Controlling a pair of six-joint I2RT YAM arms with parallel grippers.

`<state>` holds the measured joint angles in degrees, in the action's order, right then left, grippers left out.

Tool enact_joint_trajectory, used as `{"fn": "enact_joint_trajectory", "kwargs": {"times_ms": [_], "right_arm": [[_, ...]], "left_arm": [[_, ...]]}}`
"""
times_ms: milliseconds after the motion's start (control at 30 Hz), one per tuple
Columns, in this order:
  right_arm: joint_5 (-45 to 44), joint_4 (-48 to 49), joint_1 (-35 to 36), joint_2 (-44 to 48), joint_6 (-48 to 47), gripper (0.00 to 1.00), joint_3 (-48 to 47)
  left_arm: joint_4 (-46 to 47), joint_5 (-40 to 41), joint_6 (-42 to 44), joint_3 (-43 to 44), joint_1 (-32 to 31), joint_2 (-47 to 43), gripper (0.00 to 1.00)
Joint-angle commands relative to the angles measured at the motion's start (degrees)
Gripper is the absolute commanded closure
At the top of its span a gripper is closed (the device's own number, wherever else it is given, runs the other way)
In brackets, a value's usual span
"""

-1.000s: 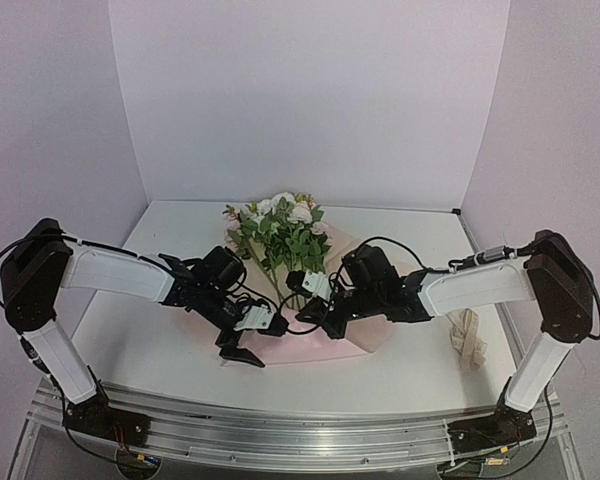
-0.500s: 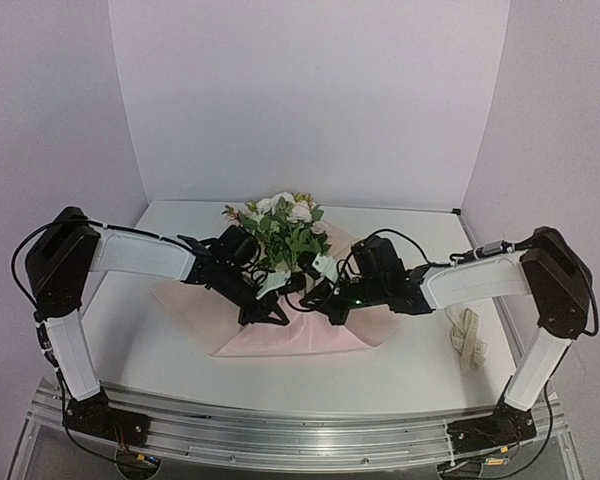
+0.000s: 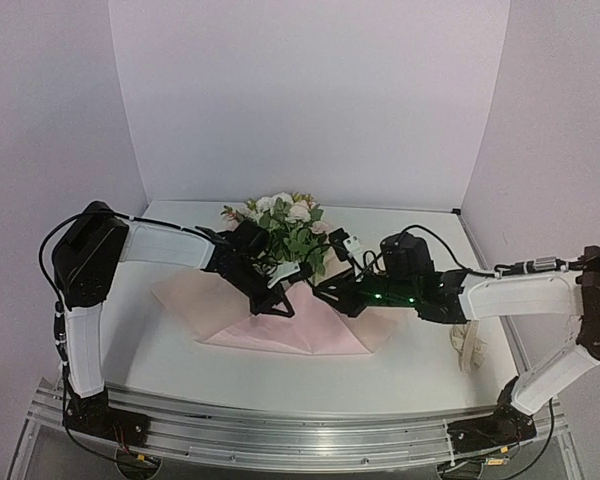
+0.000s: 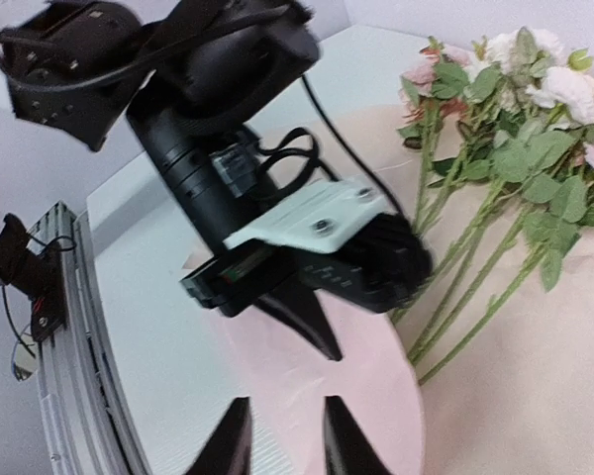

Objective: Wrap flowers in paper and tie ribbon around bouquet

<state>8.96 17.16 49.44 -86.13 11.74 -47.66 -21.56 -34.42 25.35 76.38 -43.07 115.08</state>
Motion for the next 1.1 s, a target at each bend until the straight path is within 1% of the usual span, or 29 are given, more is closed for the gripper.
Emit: {"fn": "enact_joint_trajectory", "kwargs": {"times_ms": [0,200,367,467,500,533,567,600,633,667,733,767,800,867,900,933,967,1000,1067], "right_arm": [[1.81,-0.85,1.62,-5.27,9.48,0.87,1.77],[2.15,-0.94,-0.87,-12.96,14.98,0.94,0.55],[2.57,-2.62,-1.47,-17.92,15.78,0.99,-2.42],[1.45,-4.39,-2.07,-20.12,16.91,1.00,-1.32],[1.43,-5.55,-2.10,-20.69,17.23,1.00,-0.86],[1.74,-6.50,-2.14,-20.96,17.73,1.00,-0.25],[1.99,-7.29,-2.12,-21.09,18.52,1.00,0.49],[1.99,-7.87,-2.12,-21.13,19.46,1.00,1.21],[1.80,-8.40,-2.15,-21.17,20.40,1.00,1.81],[1.57,-9.12,-2.14,-21.20,21.19,1.00,1.97],[1.05,-11.23,-2.15,-21.60,21.52,1.00,1.30],[0.82,-12.28,-2.12,-21.77,21.33,1.00,0.54],[0.56,-13.11,-2.13,-21.78,21.21,1.00,-0.33],[-0.55,-14.85,-2.09,-21.38,20.92,1.00,-1.37],[-0.87,-15.90,-2.13,-21.17,20.78,1.00,-1.81],[-0.90,-16.63,-2.12,-20.97,20.77,1.00,-2.11],[-0.86,-17.06,-2.09,-20.83,20.81,1.00,-2.34],[-0.76,-17.15,-2.09,-20.74,20.87,1.00,-2.41],[-0.95,-17.16,-2.13,-20.50,21.27,1.00,-2.44]], "left_arm": [[-2.11,0.94,-6.52,-0.04,0.07,1.49,1.00],[-4.38,1.47,-15.77,1.97,3.09,4.74,1.00],[-3.00,0.70,-15.66,1.21,3.43,4.57,1.00],[-2.88,0.35,-15.39,1.93,3.41,4.96,1.00],[-2.88,0.44,-15.35,2.19,3.44,5.08,0.99],[-2.90,0.66,-15.44,2.46,3.43,5.20,0.96],[-2.99,1.04,-15.66,2.59,3.44,5.21,0.89],[-3.14,1.47,-15.87,2.60,3.45,5.07,0.80],[-3.27,2.10,-16.12,2.48,3.46,4.75,0.67],[-3.09,3.32,-16.42,2.23,3.72,4.13,0.52],[-1.55,5.67,-16.51,1.22,4.92,1.29,0.35],[-0.21,6.79,-14.49,0.64,5.75,-1.73,0.30],[1.06,8.16,-11.57,0.09,6.16,-4.37,0.27],[4.14,9.69,-1.75,-2.98,5.61,-9.96,0.29],[6.26,9.76,4.59,-6.24,4.52,-13.77,0.32],[8.96,9.95,10.95,-9.99,2.13,-17.00,0.36],[11.79,10.01,16.59,-13.49,-0.70,-19.44,0.43],[13.65,9.47,21.25,-16.68,-3.20,-21.17,0.55],[15.23,7.22,25.34,-19.70,-6.37,-20.98,0.70]]}}
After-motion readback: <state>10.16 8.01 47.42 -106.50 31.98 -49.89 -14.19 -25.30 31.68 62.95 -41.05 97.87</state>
